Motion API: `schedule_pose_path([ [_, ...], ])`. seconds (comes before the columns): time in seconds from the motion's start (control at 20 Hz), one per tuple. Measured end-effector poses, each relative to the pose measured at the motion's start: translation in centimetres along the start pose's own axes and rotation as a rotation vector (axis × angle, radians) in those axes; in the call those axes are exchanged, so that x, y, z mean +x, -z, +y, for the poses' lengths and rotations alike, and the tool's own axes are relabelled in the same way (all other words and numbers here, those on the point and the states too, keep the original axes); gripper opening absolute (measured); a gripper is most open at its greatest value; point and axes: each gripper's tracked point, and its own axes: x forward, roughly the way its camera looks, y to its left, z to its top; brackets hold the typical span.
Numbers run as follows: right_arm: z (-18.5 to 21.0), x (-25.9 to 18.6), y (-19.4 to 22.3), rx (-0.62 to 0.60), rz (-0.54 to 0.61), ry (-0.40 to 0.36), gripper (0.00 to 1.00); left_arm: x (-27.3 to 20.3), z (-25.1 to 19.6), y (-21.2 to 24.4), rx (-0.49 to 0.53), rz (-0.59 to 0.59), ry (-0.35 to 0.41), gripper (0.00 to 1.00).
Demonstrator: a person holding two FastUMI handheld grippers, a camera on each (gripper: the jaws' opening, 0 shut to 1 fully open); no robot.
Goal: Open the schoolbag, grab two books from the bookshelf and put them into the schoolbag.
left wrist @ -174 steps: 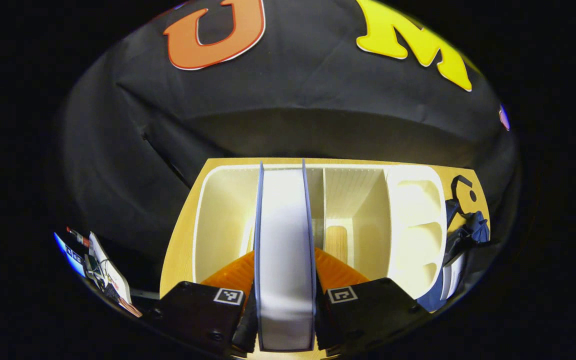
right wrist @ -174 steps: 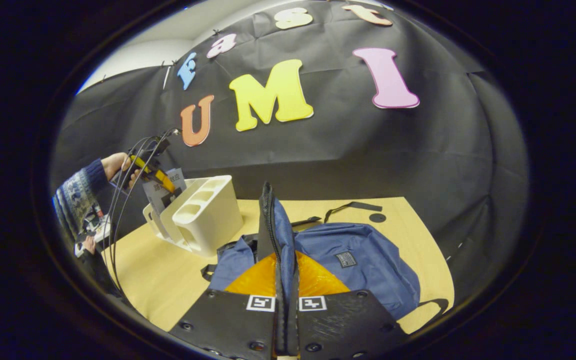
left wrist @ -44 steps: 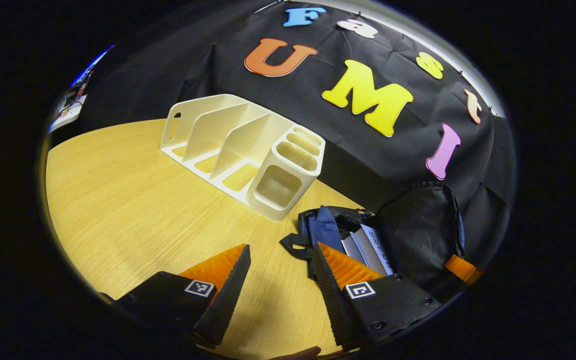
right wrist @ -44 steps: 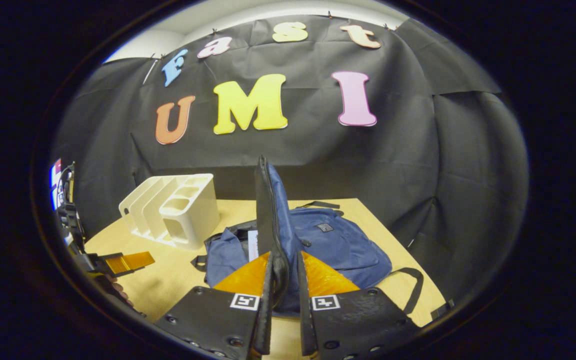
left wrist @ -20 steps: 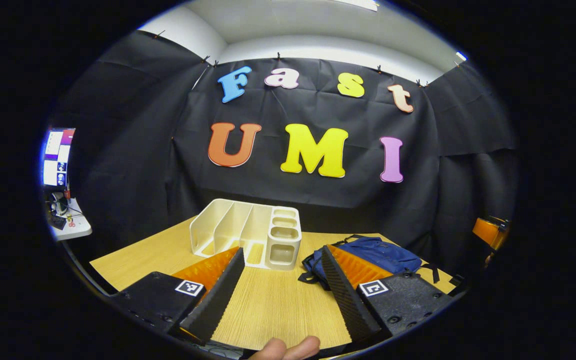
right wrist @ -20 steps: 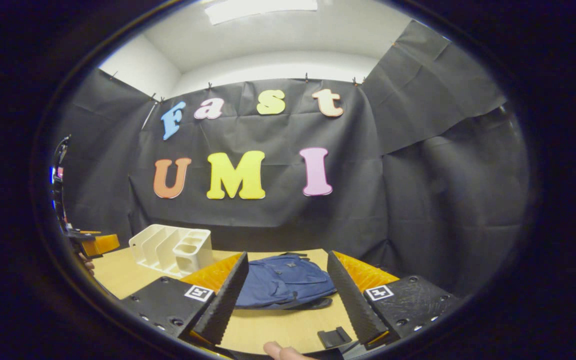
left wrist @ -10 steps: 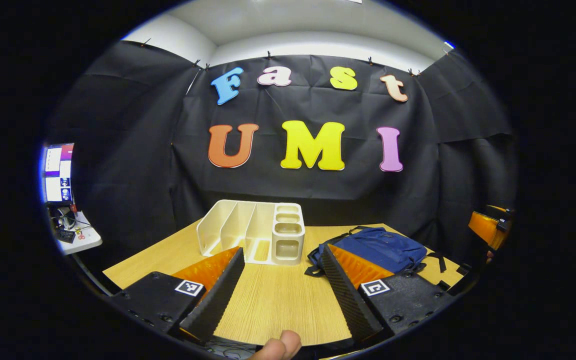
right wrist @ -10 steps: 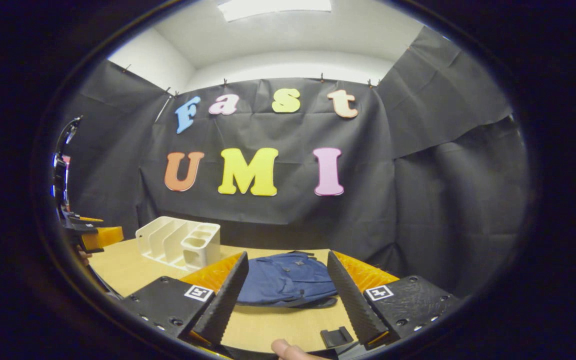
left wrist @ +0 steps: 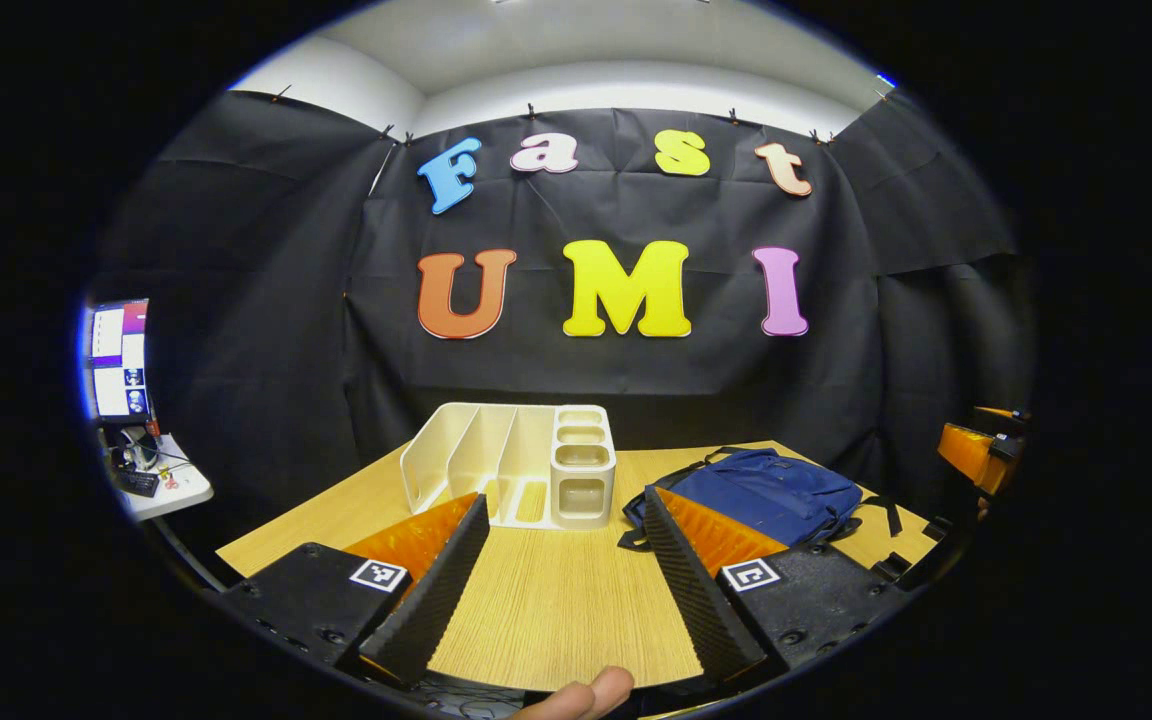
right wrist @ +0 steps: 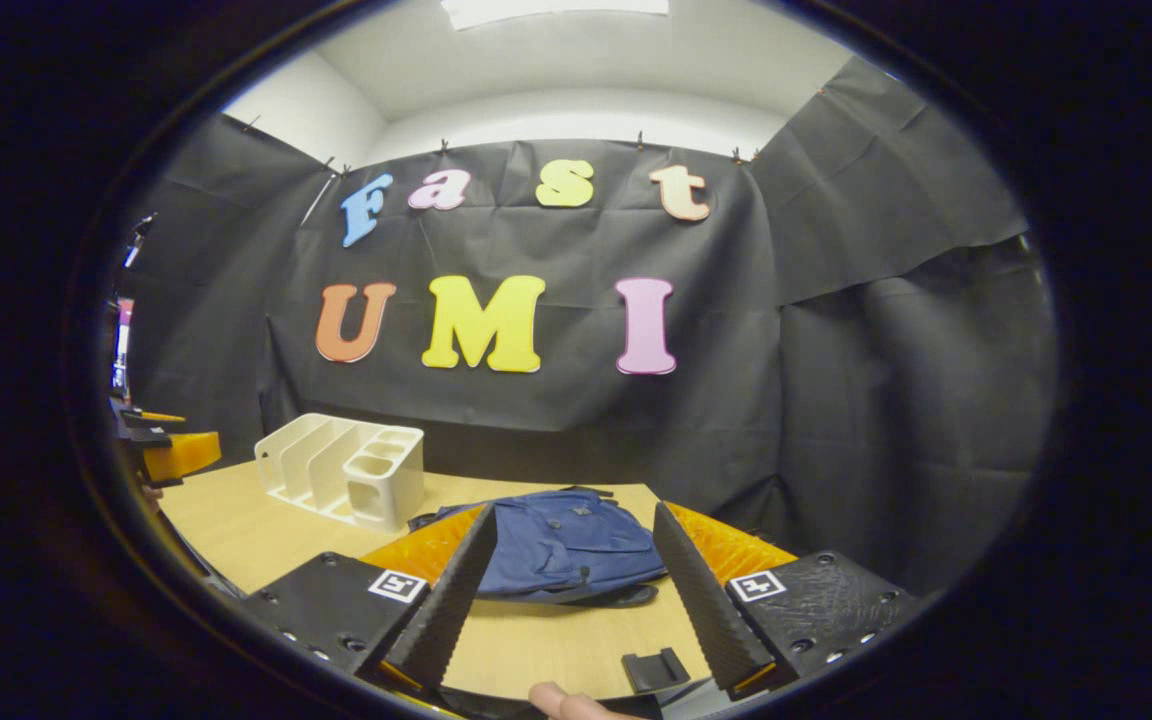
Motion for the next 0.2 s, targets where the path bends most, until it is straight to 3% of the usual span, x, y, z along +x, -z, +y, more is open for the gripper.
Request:
schedule_pose_path([
  [0.2,0.27,0.06,0.16,-0.030,0.003,-0.002,0.94,0.22,0.63,0.04,0.018,-0.004,-0.037,0.98],
])
